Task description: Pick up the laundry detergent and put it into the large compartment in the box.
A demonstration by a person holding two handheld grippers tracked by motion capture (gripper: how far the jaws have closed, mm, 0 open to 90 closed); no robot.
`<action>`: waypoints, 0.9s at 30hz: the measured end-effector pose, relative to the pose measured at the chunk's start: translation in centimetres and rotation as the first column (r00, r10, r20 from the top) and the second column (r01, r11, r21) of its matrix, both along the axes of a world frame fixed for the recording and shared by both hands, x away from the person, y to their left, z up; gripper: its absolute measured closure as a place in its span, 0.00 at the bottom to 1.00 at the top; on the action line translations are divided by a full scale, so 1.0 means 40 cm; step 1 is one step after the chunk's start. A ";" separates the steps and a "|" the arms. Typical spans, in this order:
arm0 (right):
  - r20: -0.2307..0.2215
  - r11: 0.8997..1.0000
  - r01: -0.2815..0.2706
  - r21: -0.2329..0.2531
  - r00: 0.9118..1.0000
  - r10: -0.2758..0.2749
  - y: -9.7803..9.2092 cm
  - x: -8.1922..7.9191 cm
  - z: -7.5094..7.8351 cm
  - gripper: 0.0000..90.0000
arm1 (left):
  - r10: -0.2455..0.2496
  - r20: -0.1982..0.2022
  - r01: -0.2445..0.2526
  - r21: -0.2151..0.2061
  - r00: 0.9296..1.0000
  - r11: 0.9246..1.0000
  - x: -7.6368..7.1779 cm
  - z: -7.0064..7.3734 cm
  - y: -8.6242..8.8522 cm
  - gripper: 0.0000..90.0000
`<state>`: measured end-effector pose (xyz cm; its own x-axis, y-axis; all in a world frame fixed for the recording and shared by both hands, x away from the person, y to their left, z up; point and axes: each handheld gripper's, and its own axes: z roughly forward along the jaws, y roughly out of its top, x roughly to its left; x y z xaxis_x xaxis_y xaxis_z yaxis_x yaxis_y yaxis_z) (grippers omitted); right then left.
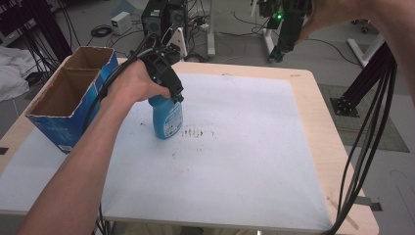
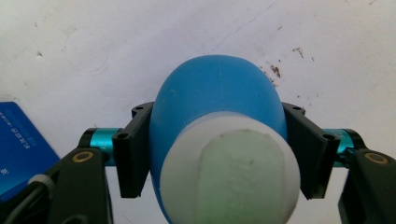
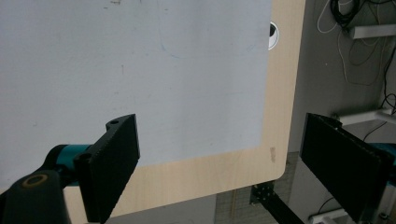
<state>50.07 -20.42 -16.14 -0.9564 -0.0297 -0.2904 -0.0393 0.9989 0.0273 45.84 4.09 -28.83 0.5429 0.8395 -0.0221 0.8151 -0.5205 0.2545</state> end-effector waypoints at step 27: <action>0.007 1.000 -0.001 0.025 1.000 0.001 -0.005 -0.008 0.014 0.12 | -0.081 0.006 0.081 0.032 0.997 0.996 -0.003 0.184 0.020 0.43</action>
<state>49.76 -20.60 -15.57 -0.9542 -0.0232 -0.2982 -0.0405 0.9978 0.0520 45.72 4.89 -21.45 0.6091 0.7931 0.0074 0.7683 -0.5923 0.2425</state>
